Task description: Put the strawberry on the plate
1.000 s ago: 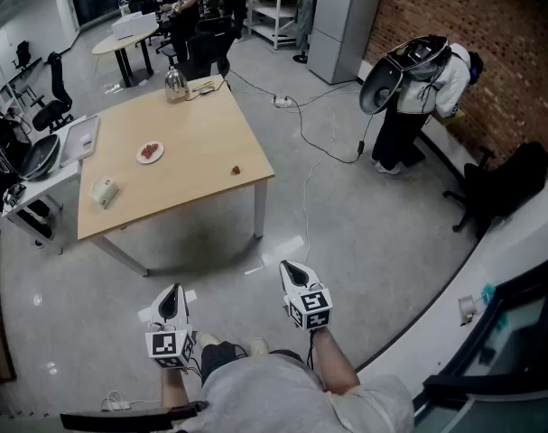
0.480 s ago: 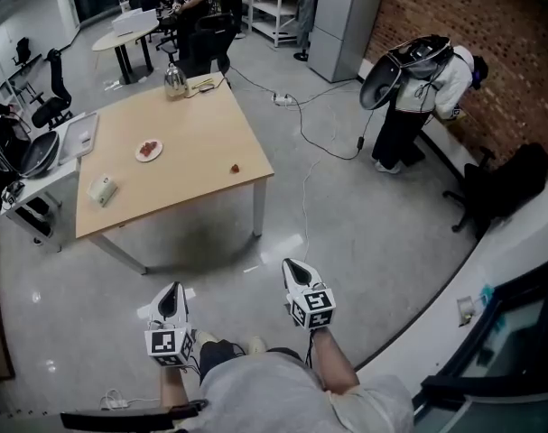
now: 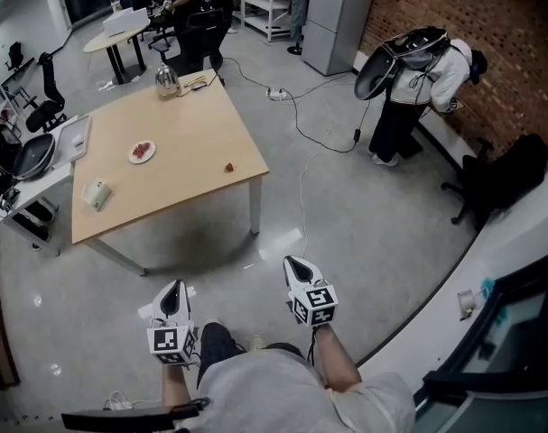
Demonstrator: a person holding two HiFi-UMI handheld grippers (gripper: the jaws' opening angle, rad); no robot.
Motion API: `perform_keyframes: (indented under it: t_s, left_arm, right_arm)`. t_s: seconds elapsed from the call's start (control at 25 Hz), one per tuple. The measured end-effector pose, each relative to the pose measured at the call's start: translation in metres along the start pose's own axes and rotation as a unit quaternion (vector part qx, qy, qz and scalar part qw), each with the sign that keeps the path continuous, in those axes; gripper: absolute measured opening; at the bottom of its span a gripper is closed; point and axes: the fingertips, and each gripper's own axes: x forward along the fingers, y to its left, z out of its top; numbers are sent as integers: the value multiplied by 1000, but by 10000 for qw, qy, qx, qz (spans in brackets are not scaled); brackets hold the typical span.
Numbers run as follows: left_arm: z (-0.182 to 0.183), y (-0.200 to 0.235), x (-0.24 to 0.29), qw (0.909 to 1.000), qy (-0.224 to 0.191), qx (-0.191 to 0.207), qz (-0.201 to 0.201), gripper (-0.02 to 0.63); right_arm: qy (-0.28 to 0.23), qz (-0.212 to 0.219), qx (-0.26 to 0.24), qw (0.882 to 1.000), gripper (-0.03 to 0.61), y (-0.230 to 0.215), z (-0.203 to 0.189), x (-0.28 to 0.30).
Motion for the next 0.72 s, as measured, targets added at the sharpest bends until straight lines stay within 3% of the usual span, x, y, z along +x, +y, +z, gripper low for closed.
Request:
perform_keyframes:
  t_s: [0.72]
  left_arm:
    - [4, 60, 90, 9996, 133, 26, -258, 20]
  right_arm:
    - [51, -56, -28, 10000, 6, -3, 24, 95]
